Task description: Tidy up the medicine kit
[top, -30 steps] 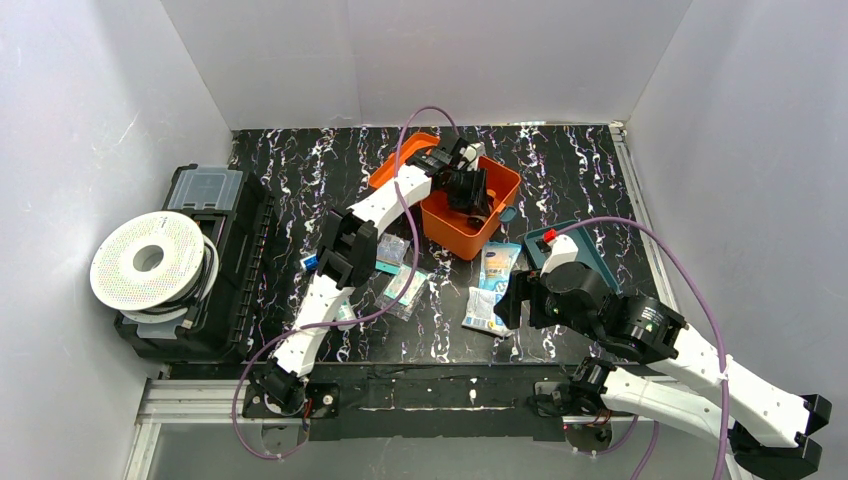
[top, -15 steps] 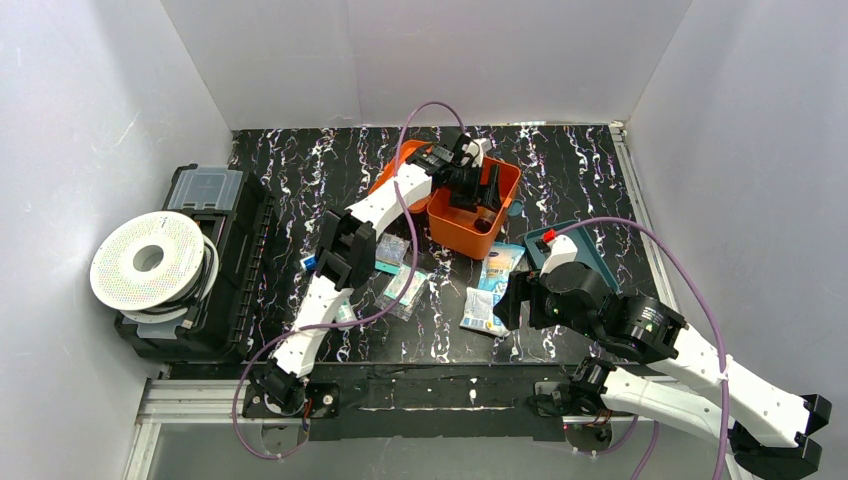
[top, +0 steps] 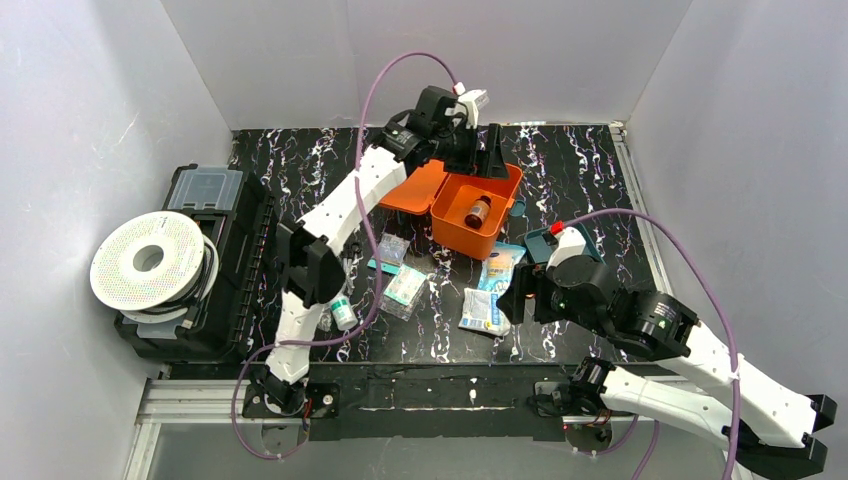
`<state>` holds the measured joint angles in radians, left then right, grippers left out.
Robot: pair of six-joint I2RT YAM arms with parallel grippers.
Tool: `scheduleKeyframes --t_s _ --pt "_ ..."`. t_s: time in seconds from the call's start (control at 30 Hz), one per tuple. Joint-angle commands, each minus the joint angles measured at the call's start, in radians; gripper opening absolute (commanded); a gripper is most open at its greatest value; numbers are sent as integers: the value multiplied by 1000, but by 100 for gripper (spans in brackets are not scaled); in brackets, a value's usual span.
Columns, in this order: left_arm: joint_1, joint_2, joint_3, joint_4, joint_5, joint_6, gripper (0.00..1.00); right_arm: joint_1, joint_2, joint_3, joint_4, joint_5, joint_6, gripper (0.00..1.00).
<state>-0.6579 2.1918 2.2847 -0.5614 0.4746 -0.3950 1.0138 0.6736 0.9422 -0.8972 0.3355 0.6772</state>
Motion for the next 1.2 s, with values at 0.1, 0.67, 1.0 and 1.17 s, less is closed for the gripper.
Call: scheduleKeyframes --t_s 0.1,0.67,1.0,1.17 --pt "-6 -254 -119 -170 -111 55 89 -3 48 78 -69 83 -18 95" --pt "-6 -909 -806 -306 -515 -64 96 -1 193 86 33 -50 -49 95" --pt "-6 -1184 -1125 -405 -711 -255 98 0 279 75 106 -147 -37 94" --pt "-6 -1206 -1218 -464 -798 -374 98 0 318 62 137 -179 -29 93"
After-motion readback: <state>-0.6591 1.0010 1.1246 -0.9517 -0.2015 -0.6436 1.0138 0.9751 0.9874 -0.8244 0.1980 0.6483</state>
